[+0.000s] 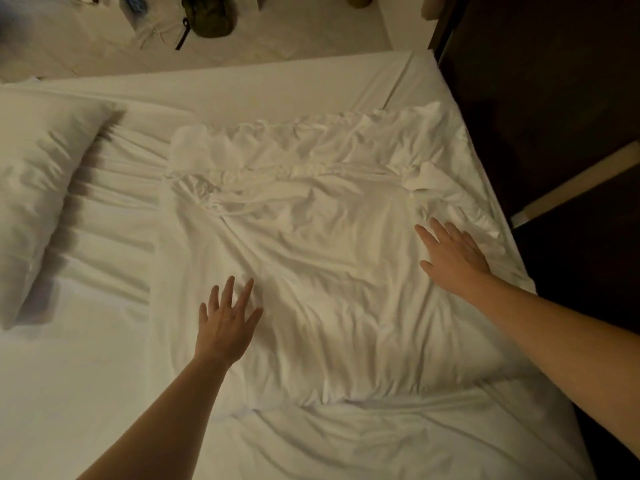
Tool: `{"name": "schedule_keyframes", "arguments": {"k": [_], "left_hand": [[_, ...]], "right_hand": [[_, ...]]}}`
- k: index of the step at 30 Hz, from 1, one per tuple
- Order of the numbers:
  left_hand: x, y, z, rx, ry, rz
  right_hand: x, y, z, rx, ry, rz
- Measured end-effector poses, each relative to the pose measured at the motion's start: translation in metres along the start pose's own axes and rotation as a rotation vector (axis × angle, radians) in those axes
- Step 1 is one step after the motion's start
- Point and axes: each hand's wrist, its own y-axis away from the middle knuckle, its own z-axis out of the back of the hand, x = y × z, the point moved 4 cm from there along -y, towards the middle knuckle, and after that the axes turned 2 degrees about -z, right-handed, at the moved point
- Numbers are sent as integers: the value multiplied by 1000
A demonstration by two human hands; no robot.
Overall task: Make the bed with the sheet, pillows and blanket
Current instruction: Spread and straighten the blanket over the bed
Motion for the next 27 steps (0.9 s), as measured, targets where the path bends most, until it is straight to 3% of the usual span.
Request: {"name": "schedule_keyframes", "arguments": {"k": [7,14,18,20,24,27], "left_hand": [[-27,-58,-31,2,106,16],[-36,-83,-99,61,94,128],[-36,-94,-118,52,95,148],[-36,-96,-124,46,91,141],[-35,-99,-129,25,94,152],[-36,-99,-129,24,113,157]], "right_hand": [[-11,-67,1,-125,70,-19],[-38,-130,-25,-76,68,-33],[-86,-155,-24,-139,112,-454],[-107,-160,-13,-261,33,-591],[-113,-153,8,-574,-31,-401],[-93,-141,4,-555,-24,-227]]}}
